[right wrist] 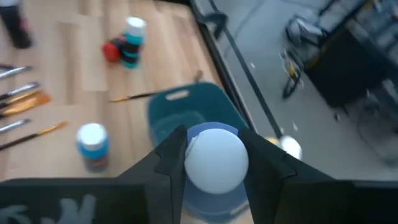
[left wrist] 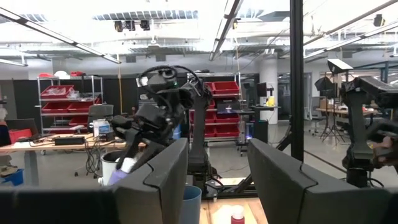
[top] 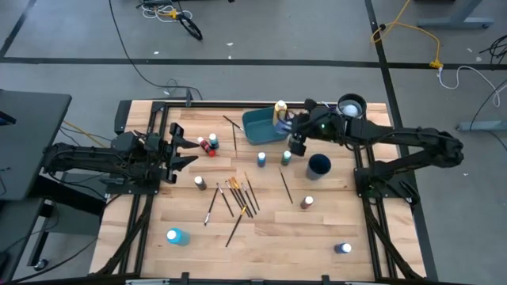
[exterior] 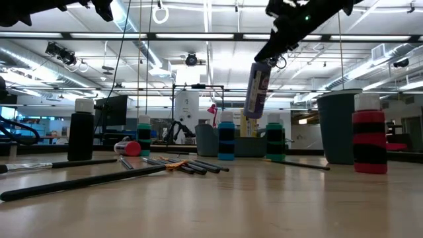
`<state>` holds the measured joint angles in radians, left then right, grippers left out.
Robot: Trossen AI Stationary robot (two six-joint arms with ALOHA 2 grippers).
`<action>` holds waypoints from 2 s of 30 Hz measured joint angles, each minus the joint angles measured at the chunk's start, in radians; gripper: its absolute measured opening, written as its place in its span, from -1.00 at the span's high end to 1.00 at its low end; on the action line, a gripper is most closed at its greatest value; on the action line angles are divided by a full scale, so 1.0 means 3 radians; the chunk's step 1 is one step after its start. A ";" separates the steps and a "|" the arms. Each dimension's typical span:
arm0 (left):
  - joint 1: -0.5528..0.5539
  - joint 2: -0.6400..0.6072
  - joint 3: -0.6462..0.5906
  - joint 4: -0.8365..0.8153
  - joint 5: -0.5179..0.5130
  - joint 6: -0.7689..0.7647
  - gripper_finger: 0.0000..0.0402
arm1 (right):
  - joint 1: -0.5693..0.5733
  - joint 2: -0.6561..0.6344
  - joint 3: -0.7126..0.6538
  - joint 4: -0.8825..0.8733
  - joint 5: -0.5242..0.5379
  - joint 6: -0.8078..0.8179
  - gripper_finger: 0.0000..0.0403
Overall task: Pick & Place Paint Supplies
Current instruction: Put the purple paint bottle into the blue bin
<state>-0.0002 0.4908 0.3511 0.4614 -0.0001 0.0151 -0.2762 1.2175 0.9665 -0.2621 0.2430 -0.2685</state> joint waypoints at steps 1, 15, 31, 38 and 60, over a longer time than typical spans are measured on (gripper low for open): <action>-0.0001 0.0000 0.0000 0.0000 -0.0021 0.0000 0.13 | -0.0060 0.0004 0.0000 -0.0012 0.0002 0.0030 0.42; 0.0000 0.0000 0.0000 0.0005 -0.0050 0.0000 0.13 | -0.0458 0.0369 0.0001 -0.0007 -0.0127 0.0223 0.42; 0.0000 0.0000 0.0000 0.0001 -0.0049 0.0000 0.13 | -0.0838 0.0728 0.0001 0.0014 -0.0171 0.0776 0.41; -0.0001 0.0000 0.0000 0.0001 -0.0049 0.0000 0.13 | -0.0970 0.0745 0.0001 0.0016 -0.0170 0.0956 0.41; 0.0000 0.0000 0.0000 0.0001 -0.0049 -0.0010 0.13 | -0.1219 0.0745 0.0001 0.0029 -0.0258 0.1130 0.32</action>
<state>-0.0002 0.4908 0.3511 0.4618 -0.0147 0.0119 -0.6418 1.4410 0.9668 -0.2535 0.1657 0.0704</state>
